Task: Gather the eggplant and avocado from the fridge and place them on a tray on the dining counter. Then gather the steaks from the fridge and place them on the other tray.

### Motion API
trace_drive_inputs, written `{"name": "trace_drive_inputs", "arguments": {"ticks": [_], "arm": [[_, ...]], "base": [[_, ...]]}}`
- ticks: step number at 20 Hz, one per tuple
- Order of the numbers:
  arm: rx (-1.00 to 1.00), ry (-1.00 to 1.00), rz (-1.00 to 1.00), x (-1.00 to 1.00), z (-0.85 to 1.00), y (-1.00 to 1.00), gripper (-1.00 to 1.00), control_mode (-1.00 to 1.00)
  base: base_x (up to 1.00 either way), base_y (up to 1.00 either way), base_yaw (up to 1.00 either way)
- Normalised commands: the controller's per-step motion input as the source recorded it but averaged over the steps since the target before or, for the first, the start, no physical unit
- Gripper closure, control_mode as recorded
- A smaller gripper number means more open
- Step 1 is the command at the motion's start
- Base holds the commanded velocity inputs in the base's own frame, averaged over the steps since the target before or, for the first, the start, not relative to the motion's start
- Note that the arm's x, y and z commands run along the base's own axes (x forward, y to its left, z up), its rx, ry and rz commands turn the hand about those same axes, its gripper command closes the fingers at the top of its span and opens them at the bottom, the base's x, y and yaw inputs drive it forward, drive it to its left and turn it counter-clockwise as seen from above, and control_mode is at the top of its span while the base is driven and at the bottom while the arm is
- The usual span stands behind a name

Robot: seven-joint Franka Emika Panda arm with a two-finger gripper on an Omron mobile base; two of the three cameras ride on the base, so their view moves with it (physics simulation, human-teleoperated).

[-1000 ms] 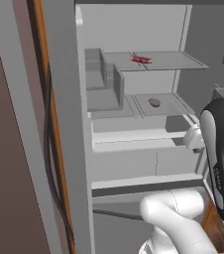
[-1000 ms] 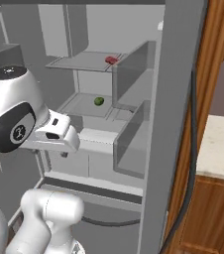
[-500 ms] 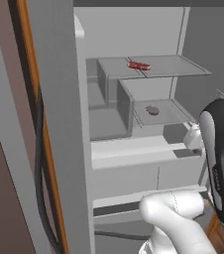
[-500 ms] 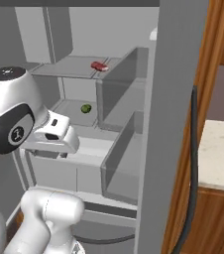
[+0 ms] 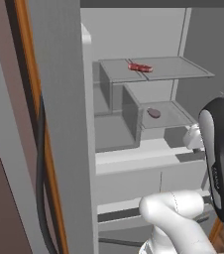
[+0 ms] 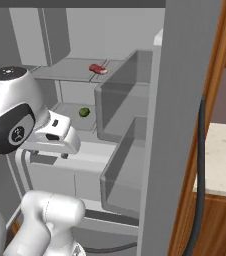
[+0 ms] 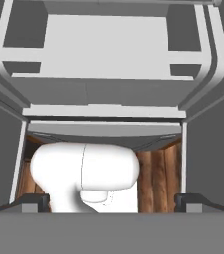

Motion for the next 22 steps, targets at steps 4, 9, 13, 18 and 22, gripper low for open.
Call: {"name": "trace_drive_inputs", "arguments": {"ticks": [4, 9, 13, 18, 22], "arm": [[0.00, 0.00, 0.00, 0.00, 0.00, 0.00, -1.00, 1.00], [0.00, 0.00, 0.00, 0.00, 0.00, 0.00, -1.00, 1.00], [0.00, 0.00, 0.00, 0.00, 0.00, 0.08, -1.00, -1.00], [0.00, -0.15, 0.06, -0.01, 0.61, 0.14, -1.00, -1.00], [0.00, -0.22, 0.04, -0.01, 0.88, 0.00, -1.00, -1.00]], "base": [[0.10, 0.41, -0.06], [0.02, 0.15, -0.02], [0.00, 0.00, 0.00], [0.00, 0.00, 0.00], [0.00, 0.00, 0.00]]}}
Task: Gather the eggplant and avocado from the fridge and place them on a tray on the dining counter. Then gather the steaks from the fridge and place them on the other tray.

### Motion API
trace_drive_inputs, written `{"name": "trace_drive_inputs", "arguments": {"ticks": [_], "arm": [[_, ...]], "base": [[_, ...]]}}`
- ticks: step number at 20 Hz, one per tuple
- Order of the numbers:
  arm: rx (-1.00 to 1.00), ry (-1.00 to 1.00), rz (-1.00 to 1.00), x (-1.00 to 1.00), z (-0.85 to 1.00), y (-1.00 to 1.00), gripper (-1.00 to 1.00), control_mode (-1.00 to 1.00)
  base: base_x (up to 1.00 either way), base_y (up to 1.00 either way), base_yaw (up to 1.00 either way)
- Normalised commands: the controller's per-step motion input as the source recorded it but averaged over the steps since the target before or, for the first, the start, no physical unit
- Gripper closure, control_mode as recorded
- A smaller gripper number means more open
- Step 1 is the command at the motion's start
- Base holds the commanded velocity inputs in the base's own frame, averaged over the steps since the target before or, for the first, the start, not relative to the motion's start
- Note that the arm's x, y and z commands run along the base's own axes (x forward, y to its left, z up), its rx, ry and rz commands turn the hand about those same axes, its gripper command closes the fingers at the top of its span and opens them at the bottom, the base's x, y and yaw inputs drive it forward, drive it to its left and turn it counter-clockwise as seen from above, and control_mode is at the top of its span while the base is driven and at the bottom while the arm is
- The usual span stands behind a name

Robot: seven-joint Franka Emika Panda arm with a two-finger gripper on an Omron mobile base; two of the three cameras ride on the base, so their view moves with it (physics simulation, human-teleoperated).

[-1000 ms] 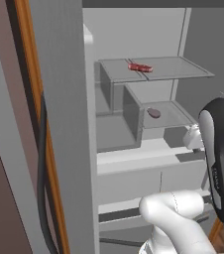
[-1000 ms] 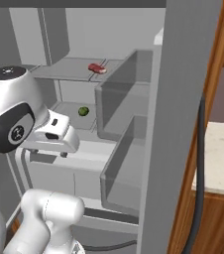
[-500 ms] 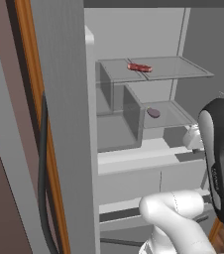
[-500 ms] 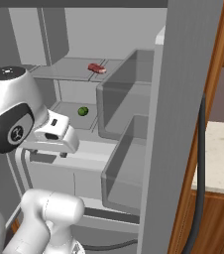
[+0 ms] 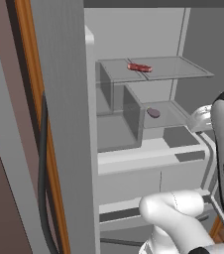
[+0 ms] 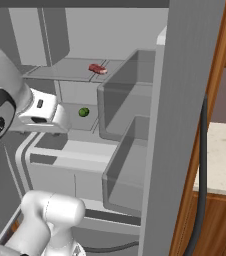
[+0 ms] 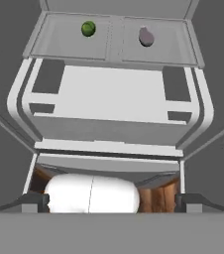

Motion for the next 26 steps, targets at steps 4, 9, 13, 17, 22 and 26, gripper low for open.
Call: {"name": "trace_drive_inputs", "arguments": {"ticks": [4, 9, 13, 17, 22, 26], "arm": [[0.00, -0.41, 0.09, 0.00, 0.58, 0.01, -1.00, -1.00], [0.00, -0.37, 0.07, 0.07, 0.31, 0.00, -1.00, -1.00], [0.00, -0.18, 0.01, 0.26, 0.14, 0.01, -1.00, -1.00], [0.00, -0.10, 0.00, 0.23, 0.06, 0.11, -1.00, -1.00], [0.00, -0.03, 0.00, 0.21, 0.01, 0.18, -1.00, -1.00], [0.00, 0.00, 0.00, 0.26, 0.08, 0.07, -1.00, -1.00]], "base": [[0.00, 0.00, 0.00], [0.00, 0.00, 0.00], [0.00, 0.00, 0.00], [0.00, 0.00, 0.00], [0.00, 0.00, 0.00], [0.00, 0.00, 0.00]]}}
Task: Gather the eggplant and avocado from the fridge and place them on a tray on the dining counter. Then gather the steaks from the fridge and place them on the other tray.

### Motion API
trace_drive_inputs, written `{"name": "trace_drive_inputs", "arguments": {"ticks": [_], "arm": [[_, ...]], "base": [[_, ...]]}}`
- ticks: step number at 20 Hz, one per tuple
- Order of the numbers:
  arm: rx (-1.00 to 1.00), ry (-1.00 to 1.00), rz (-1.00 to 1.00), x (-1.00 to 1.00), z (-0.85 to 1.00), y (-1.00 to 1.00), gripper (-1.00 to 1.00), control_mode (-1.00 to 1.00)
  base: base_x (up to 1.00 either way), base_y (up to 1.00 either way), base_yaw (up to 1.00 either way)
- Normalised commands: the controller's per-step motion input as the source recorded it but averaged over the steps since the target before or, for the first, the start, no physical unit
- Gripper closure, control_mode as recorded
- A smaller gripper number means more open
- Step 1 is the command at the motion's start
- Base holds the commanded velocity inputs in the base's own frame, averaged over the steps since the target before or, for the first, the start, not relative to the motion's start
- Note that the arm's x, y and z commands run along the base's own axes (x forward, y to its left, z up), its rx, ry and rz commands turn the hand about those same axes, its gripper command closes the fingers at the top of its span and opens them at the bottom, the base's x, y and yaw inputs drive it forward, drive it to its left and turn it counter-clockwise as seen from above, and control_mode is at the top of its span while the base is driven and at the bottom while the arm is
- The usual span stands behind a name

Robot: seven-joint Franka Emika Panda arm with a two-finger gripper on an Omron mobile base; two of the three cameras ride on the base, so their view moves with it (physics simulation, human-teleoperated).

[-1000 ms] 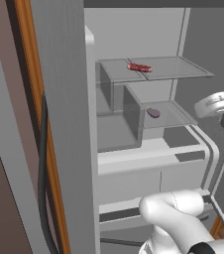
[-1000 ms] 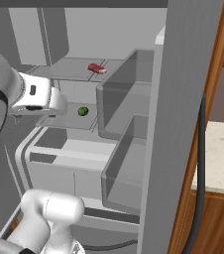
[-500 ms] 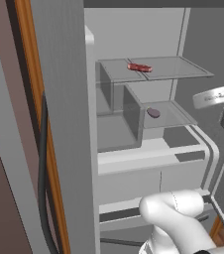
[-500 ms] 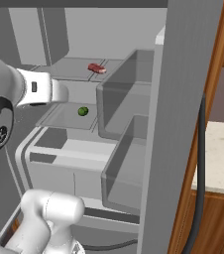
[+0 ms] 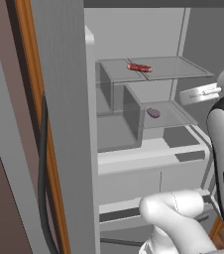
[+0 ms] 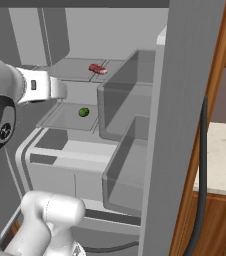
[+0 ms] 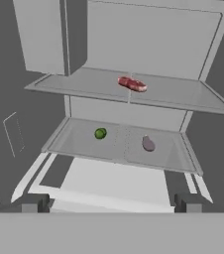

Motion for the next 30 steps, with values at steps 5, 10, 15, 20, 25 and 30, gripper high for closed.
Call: {"name": "trace_drive_inputs", "arguments": {"ticks": [5, 10, 15, 20, 25, 30], "arm": [[0.00, 0.01, 0.00, 0.39, 0.13, 0.00, -1.00, -1.00], [0.01, 0.02, 0.00, 0.44, 0.04, -0.13, -1.00, -1.00], [0.02, 0.05, 0.00, 0.50, 0.00, -0.15, -1.00, -1.00], [0.00, 0.01, 0.00, 0.65, -0.01, -0.08, -1.00, -1.00], [0.00, 0.00, 0.01, 0.65, -0.25, -0.07, -1.00, -1.00], [0.00, 0.00, 0.03, 0.63, -0.31, -0.03, -1.00, -1.00]], "base": [[0.00, 0.00, 0.00], [0.00, 0.00, 0.00], [0.00, 0.00, 0.00], [0.00, 0.00, 0.00], [0.00, 0.00, 0.00], [0.00, 0.00, 0.00]]}}
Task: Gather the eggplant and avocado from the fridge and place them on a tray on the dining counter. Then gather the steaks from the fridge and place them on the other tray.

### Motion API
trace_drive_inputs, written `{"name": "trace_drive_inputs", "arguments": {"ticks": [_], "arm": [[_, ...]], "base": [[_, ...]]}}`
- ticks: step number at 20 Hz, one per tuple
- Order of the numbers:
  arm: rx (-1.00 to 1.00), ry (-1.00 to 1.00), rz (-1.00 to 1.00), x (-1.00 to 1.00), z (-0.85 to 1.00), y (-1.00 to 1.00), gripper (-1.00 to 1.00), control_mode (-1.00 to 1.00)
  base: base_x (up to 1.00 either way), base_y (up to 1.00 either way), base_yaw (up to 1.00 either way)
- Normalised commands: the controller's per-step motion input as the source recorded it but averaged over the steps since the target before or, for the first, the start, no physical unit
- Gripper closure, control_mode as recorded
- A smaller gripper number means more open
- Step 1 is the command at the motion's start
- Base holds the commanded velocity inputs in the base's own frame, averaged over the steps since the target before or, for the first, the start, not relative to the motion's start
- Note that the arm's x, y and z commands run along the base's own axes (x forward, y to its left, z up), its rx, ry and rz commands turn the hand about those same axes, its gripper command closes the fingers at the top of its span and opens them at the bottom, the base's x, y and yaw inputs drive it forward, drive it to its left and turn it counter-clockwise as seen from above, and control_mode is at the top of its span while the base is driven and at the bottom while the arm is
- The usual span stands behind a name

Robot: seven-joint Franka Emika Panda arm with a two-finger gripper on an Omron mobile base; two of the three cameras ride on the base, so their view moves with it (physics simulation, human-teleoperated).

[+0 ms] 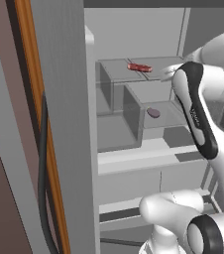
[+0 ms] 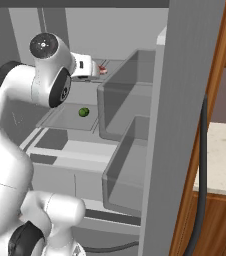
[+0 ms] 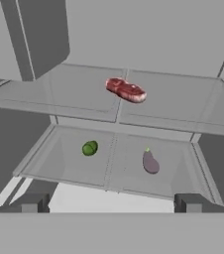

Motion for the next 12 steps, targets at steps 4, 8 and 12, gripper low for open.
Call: {"name": "trace_drive_inputs", "arguments": {"ticks": [4, 8, 12], "arm": [[0.00, 0.00, 0.02, 0.66, -0.08, 0.00, -1.00, -1.00], [0.00, 0.00, 0.01, 0.63, 0.00, 0.00, -1.00, -1.00], [0.01, 0.03, 0.01, 0.59, 0.00, 0.00, -1.00, -1.00]], "base": [[0.00, 0.00, 0.00], [0.00, 0.00, 0.00], [0.00, 0.00, 0.00]]}}
